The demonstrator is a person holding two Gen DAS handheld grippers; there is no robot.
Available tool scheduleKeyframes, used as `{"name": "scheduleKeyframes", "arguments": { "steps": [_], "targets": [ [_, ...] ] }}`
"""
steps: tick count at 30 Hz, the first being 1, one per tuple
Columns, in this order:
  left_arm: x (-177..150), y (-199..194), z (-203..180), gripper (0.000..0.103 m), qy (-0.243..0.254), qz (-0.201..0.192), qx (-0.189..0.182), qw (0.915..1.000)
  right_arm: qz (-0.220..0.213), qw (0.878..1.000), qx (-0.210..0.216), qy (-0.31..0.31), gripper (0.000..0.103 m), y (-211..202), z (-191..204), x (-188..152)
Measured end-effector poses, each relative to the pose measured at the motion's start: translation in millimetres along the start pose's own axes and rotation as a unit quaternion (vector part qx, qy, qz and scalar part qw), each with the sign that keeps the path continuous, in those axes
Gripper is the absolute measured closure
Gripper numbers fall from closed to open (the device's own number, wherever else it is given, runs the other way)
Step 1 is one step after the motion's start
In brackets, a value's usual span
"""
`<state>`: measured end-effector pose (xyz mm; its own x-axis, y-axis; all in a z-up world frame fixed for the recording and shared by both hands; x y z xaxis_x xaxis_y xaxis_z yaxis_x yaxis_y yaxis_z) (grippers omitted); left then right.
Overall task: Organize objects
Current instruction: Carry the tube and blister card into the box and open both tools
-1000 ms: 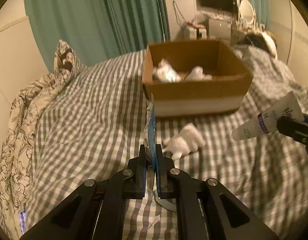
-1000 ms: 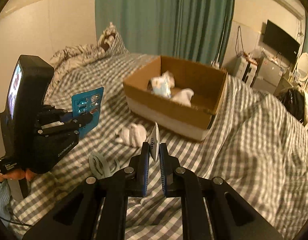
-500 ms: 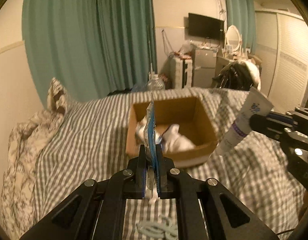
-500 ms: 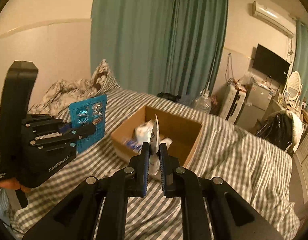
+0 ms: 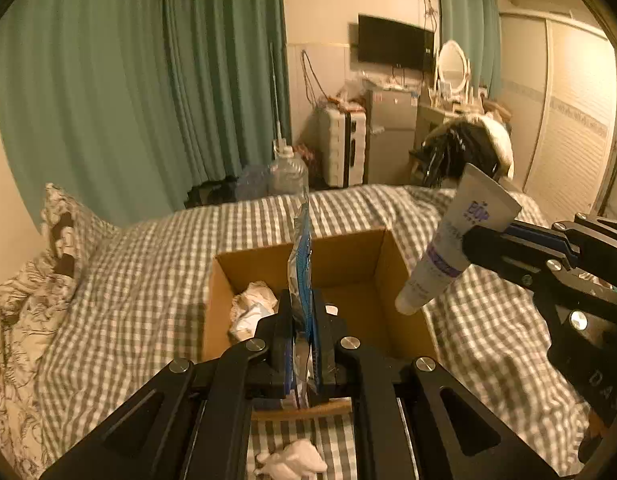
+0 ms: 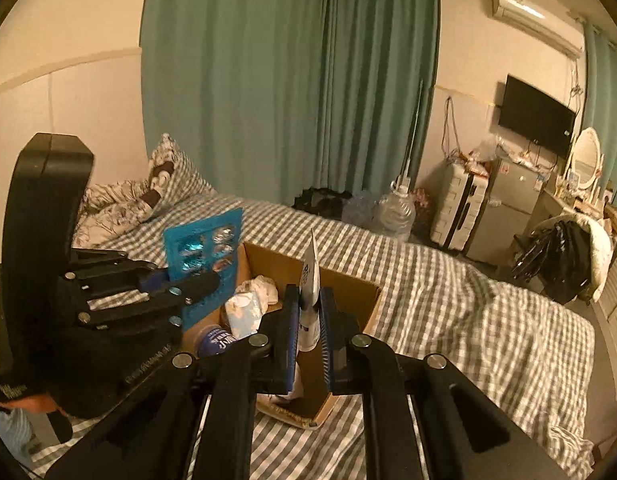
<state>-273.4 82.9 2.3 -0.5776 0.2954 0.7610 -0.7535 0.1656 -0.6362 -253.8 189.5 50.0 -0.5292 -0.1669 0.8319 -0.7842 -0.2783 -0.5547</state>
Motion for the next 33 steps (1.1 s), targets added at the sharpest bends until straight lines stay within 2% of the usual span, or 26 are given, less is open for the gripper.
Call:
{"name": "scheduleKeyframes", "arguments": {
  "steps": [6, 10, 14, 18, 19, 20, 21, 22, 23, 26, 29, 31, 33],
  "targets": [
    [-16, 59, 2, 0.096, -0.007, 0.049, -0.011, 0.9987, 0.047, 0.999, 0.013, 0.0, 0.094, 56, -4, -15],
    [-27, 84, 4, 0.096, -0.005, 0.074, -0.014, 0.9971, 0.072, 0.997, 0.021, 0.002, 0.094, 83, -5, -23],
    [-33, 94, 8, 0.096, -0.007, 0.084, -0.021, 0.9963, 0.08, 0.996, 0.027, 0.013, 0.093, 98, -8, -29],
    [-35, 95, 10, 0.091, 0.0, 0.086, -0.012, 0.9963, 0.075, 0.997, 0.026, 0.019, 0.093, 98, -9, -30],
    [-36, 94, 11, 0.082, 0.001, 0.086, -0.007, 0.9962, 0.07, 0.997, 0.024, 0.021, 0.091, 96, -9, -29],
    [-35, 93, 12, 0.074, 0.001, 0.087, -0.004, 0.9962, 0.066, 0.997, 0.024, 0.025, 0.083, 91, -11, -28],
    [-36, 89, 14, 0.048, -0.001, 0.086, 0.003, 0.9963, 0.064, 0.997, 0.024, 0.028, 0.076, 90, -12, -25],
    [-36, 85, 15, 0.027, -0.004, 0.083, 0.009, 0.9965, 0.06, 0.997, 0.022, 0.032, 0.061, 86, -13, -23],
    [-35, 80, 16, 0.022, -0.007, 0.075, 0.015, 0.997, 0.051, 0.998, 0.02, 0.035, 0.055, 78, -14, -21],
    [-34, 63, 24, 0.021, -0.013, 0.062, 0.022, 0.9977, 0.038, 0.998, 0.018, 0.037, 0.053, 61, -12, -14],
    [-33, 45, 30, 0.019, -0.018, 0.055, 0.038, 0.9976, 0.025, 0.999, 0.011, 0.036, 0.042, 40, -10, -9],
    [-32, 29, 34, 0.01, -0.022, 0.049, 0.045, 0.9976, 0.015, 0.999, 0.009, 0.034, 0.039, 22, -7, -7],
    [-33, 8, 39, 0.007, -0.026, 0.035, 0.051, 0.9977, 0.008, 0.999, 0.006, 0.031, 0.034, 7, -5, -5]
  ]
}}
Point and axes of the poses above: each gripper's, at about its wrist camera, not at the fingertips, and y roughly the way its jaws point, z to its left, x to its top, the point moved 2 cm from there along y, roughly the way its jaws point, and after that the axes turned 6 degrees about y, right-handed, at the moved point
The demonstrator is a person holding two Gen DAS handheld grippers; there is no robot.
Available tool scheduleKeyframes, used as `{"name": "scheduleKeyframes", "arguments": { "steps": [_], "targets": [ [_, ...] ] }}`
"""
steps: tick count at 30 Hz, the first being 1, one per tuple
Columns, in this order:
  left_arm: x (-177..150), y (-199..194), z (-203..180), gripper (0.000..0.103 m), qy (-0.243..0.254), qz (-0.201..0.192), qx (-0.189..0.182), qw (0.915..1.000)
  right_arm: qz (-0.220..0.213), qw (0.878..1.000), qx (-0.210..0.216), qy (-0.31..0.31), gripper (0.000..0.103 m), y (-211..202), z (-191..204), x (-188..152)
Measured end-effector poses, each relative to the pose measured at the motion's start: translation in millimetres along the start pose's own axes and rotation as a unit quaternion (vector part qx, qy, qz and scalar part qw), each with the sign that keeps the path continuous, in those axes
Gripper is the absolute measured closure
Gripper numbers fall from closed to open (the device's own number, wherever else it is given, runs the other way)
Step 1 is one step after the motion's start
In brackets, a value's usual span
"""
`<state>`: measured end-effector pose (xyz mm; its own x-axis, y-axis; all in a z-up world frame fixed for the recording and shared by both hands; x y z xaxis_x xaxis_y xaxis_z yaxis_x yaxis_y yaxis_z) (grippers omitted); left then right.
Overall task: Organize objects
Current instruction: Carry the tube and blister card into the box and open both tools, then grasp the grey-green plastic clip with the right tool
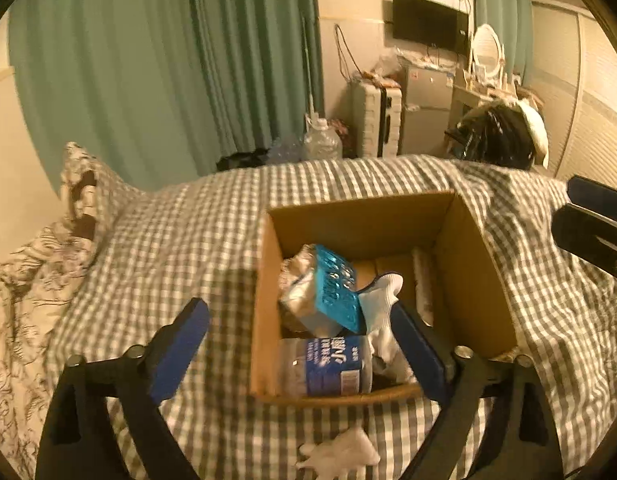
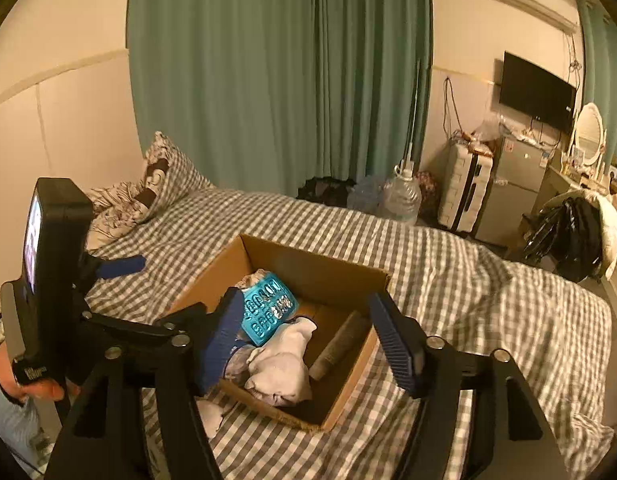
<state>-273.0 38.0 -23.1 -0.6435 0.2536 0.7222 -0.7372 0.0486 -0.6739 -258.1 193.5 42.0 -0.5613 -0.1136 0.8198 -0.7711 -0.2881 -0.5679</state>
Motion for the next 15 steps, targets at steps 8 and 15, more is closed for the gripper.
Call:
{"name": "scheduleKeyframes", "arguments": {
  "steps": [8, 15],
  "targets": [
    [-23, -72, 19, 0.0, 0.003, -0.034, 0.021, 0.9992, -0.032, 0.999, -0.009, -0.019, 0.013, -68, 18, -7],
    [-68, -116, 23, 0.0, -0.003, -0.044, 0.026, 0.9987, -0.041, 0.997, -0.004, -0.059, 0.008, -113, 53, -32]
  ]
}}
Point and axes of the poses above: each gripper's, at about its wrist camera, not at the fingertips, and y roughly the way its jaws point, z to its left, x to its top, the point moved 2 cm from there along y, roughly the way its jaws point, and after that the axes turned 6 degrees about y, right-handed, at the moved point
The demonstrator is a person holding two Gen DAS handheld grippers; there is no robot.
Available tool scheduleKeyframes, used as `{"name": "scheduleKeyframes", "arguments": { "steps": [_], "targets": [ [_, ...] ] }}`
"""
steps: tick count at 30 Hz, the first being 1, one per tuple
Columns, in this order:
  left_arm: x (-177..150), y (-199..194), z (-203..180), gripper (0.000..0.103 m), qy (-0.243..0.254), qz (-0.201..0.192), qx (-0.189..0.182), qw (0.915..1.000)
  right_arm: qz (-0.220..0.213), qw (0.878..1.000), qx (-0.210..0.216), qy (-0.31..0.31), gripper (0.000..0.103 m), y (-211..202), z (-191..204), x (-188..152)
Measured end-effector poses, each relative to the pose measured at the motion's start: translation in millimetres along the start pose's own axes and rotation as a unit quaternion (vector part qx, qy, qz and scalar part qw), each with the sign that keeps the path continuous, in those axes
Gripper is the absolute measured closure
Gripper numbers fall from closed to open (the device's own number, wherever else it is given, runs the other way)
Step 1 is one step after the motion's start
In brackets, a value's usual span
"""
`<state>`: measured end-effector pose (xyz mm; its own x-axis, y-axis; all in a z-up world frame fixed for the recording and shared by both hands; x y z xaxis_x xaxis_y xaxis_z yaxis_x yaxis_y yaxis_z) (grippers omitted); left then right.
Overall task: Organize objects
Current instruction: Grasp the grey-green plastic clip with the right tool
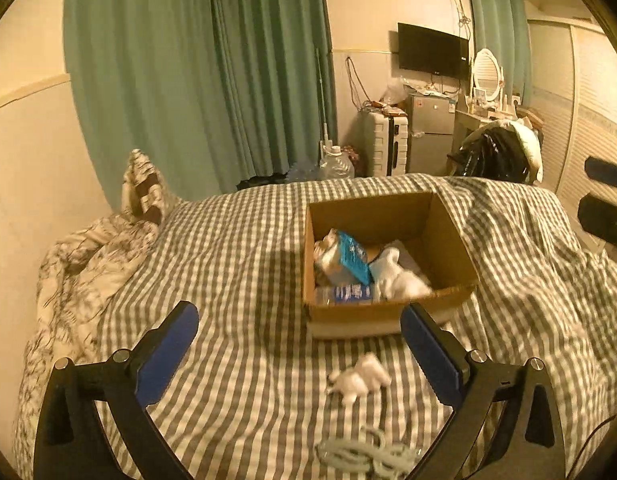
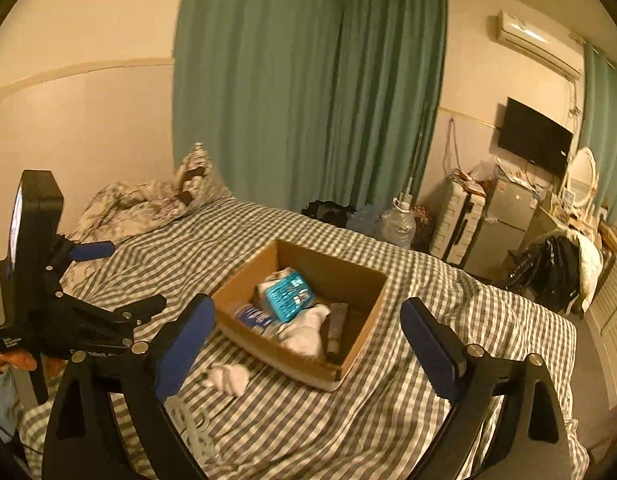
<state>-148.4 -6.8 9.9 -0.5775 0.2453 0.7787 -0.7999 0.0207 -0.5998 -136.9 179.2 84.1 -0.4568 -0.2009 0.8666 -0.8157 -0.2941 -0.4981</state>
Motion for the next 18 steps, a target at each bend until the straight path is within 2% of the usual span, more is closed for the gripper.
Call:
{"name": "scheduleKeyframes", "arguments": {
  "steps": [6, 13, 18],
  "targets": [
    [-57, -13, -1, 0.0, -0.024, 0.013, -0.002, 0.9996, 0.027, 0.999, 0.02, -0.008, 0.005, -1, 28, -43],
    [-130, 23, 1, 0.0, -0.051, 0.077, 0.024, 0.9954, 0.133, 0.991, 0.017, -0.006, 0.005, 60, 50, -130],
    [-160, 38, 5, 0.0, -0.063, 0.112, 0.026, 0.9914, 0.189, 0.981, 0.03, -0.005, 0.005, 99, 60, -173]
  ]
}}
Point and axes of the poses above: each gripper's, at about its wrist camera, not at the fingertips, and y roughly the way its jaws point, z to its left, x to its top, the point moved 2 cm from there along y, roughly the way its jaws point, and after that the axes turned 6 degrees about y, right-handed, at the moved point
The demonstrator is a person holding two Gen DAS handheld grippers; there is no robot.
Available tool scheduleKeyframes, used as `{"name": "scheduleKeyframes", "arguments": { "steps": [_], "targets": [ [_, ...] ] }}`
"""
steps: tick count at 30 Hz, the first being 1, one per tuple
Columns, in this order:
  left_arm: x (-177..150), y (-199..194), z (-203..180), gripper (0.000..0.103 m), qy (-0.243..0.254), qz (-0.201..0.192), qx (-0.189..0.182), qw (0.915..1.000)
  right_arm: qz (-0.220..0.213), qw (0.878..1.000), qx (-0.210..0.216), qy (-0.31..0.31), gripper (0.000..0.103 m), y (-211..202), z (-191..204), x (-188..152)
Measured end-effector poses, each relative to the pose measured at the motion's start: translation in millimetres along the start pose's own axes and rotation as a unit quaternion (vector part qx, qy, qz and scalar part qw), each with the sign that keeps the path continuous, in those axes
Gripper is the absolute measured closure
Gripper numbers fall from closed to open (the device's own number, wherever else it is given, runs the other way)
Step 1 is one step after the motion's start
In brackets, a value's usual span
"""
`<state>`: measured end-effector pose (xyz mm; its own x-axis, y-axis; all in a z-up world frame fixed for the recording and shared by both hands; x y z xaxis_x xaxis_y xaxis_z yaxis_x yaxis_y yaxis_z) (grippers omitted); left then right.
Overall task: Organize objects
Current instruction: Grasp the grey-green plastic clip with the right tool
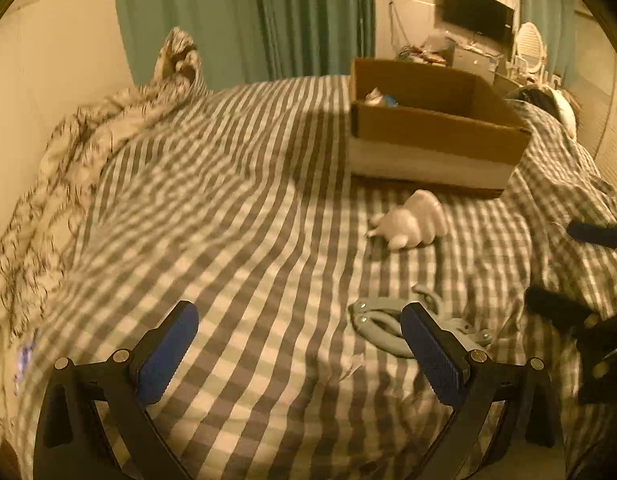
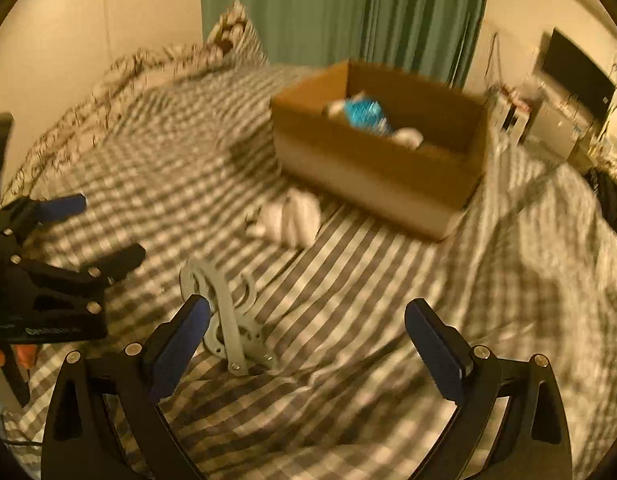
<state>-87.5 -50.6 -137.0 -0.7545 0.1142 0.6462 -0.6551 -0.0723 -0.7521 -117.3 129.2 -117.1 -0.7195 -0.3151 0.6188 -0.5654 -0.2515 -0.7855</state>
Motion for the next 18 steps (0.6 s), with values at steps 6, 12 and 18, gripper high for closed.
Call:
{"name": "scheduleKeyframes", "arguments": {
  "steps": [6, 12, 18],
  "targets": [
    [-1, 5, 3, 0.0, -0.011, 0.001, 0.012, 0.9999, 0.05, 0.998, 0.021, -0.028, 0.006, 39, 21, -11],
    [-2, 14, 3, 0.0, -0.005, 0.013, 0.026, 0.9996, 0.103, 0.993, 0.04, -0.035, 0.019, 75, 34, -18],
    [-2, 15, 3, 0.0, -0.007, 0.013, 0.026, 0.9995, 0.118, 0.991, 0.045, -0.042, 0.028, 89, 42, -20]
  ]
}}
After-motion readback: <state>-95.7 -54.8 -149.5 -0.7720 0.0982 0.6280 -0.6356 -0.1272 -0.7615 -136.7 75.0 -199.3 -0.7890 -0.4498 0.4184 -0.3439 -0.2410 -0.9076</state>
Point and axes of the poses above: each gripper's, at about its wrist camera, not at the fingertips, and y roughly the way its jaws point, z to its left, x to its top, the point moved 2 cm from there along y, roughly the way its jaws point, and after that the axes turned 6 degrees about y, right-handed, at the moved point
